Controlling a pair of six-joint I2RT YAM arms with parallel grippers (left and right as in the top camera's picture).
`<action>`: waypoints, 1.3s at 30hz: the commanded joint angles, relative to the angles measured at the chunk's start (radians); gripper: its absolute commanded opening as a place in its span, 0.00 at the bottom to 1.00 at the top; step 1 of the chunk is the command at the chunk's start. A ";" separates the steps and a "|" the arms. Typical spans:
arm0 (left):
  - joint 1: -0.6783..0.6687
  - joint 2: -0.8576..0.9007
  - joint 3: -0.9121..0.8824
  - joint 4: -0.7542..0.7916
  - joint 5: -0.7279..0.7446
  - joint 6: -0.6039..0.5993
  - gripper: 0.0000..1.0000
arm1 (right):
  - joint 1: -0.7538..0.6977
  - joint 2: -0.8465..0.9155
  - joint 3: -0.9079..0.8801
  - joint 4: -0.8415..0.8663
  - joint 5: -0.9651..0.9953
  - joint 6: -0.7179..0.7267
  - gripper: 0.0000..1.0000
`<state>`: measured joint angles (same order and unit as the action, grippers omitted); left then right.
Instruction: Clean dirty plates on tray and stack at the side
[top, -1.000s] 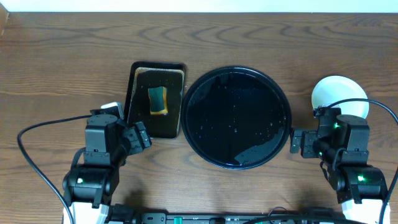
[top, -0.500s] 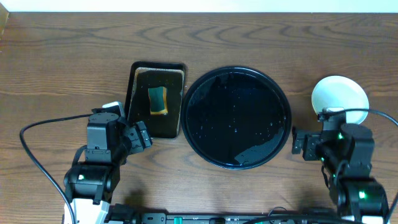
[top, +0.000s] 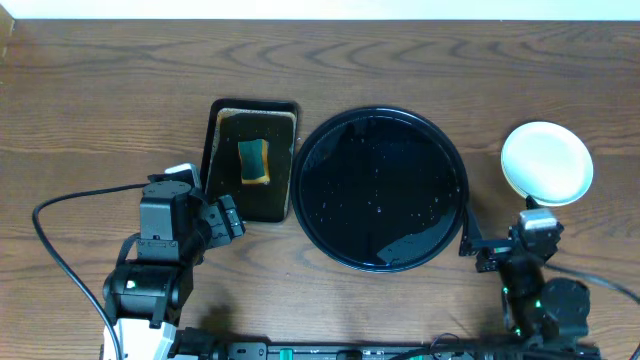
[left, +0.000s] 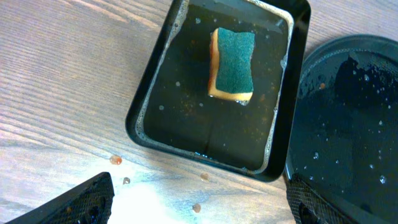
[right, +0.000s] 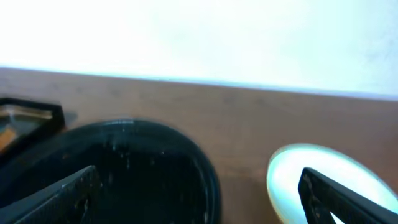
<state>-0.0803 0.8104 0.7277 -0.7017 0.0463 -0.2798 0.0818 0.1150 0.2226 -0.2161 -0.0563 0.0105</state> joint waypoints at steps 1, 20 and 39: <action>0.000 0.005 -0.006 0.000 -0.002 0.017 0.90 | 0.017 -0.070 -0.067 0.074 -0.001 0.000 0.99; 0.000 0.005 -0.006 0.000 -0.002 0.017 0.90 | 0.017 -0.108 -0.217 0.145 0.000 -0.049 0.99; 0.000 0.005 -0.006 0.000 -0.002 0.017 0.90 | 0.017 -0.108 -0.217 0.145 0.000 -0.049 0.99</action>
<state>-0.0803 0.8127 0.7273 -0.7021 0.0463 -0.2798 0.0910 0.0128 0.0067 -0.0669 -0.0555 -0.0235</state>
